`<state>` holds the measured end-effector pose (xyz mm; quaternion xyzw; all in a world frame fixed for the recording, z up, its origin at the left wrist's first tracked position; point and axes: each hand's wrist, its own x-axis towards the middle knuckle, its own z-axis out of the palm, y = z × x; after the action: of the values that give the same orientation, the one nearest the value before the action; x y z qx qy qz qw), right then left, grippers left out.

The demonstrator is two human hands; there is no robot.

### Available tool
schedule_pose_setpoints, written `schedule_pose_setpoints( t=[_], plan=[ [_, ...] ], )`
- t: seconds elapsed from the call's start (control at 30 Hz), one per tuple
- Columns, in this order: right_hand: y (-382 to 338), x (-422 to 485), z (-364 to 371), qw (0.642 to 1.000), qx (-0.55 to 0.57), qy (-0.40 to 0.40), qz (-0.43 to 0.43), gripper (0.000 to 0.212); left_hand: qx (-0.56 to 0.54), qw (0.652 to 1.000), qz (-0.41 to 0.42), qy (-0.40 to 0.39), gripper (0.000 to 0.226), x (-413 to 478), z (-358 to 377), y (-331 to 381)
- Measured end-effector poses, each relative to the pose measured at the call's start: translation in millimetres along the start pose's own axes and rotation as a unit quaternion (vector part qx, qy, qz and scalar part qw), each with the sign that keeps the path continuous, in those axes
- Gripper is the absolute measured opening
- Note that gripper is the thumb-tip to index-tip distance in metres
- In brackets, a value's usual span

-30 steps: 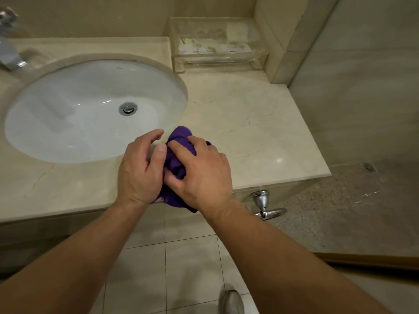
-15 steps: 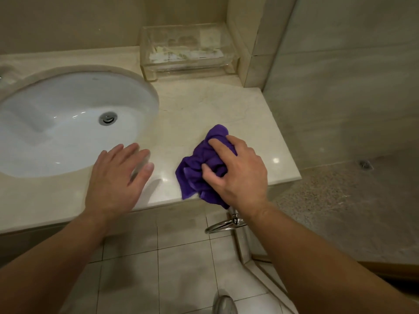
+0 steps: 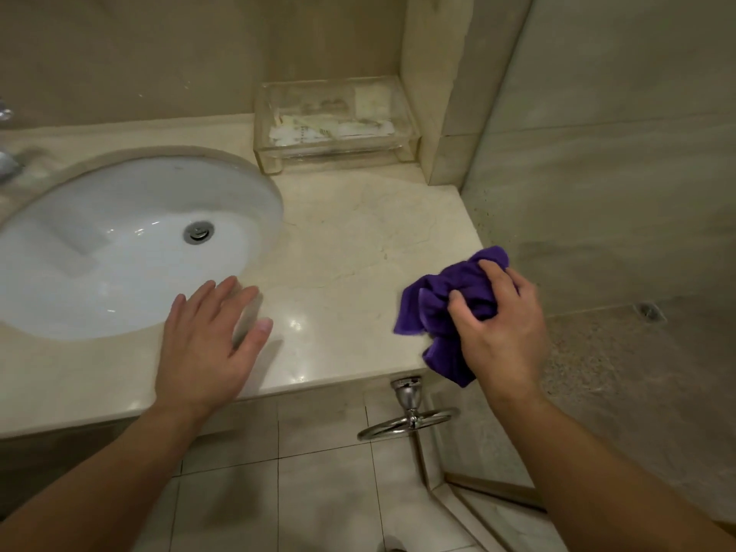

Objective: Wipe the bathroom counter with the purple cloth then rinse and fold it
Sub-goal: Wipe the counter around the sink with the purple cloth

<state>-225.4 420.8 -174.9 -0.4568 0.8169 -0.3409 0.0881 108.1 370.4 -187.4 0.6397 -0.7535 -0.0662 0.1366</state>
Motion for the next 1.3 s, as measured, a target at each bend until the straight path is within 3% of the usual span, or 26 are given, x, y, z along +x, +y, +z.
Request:
schedule_pose_setpoints(
  t=[0.17,0.37,0.57,0.67,0.9,1.03,1.3],
  plan=[
    [-35,7,20,0.997,-0.071,-0.038,-0.002,0.070,-0.047,0.994,-0.087,0.041,0.068,4,1,2],
    [-115,-23,73,0.981,-0.065,-0.117,-0.143,0.070,-0.097,0.985,-0.127,0.062,0.068,7,1,1],
    [-161,-40,114,0.952,-0.061,-0.192,-0.232,0.065,-0.105,0.977,-0.177,0.057,0.070,34,1,11],
    [-163,-12,120,0.945,-0.067,-0.207,-0.245,0.062,-0.099,0.981,-0.149,0.068,0.064,63,5,23],
    [-171,62,139,0.926,-0.035,-0.263,-0.268,0.066,-0.086,0.977,-0.183,0.073,0.065,79,17,31],
    [-174,98,152,0.933,-0.030,-0.247,-0.259,0.067,-0.072,0.977,-0.195,0.047,0.079,80,17,31],
    [-148,138,140,0.958,-0.042,-0.198,-0.205,0.068,-0.063,0.979,-0.189,0.038,0.074,79,16,32]
  ],
)
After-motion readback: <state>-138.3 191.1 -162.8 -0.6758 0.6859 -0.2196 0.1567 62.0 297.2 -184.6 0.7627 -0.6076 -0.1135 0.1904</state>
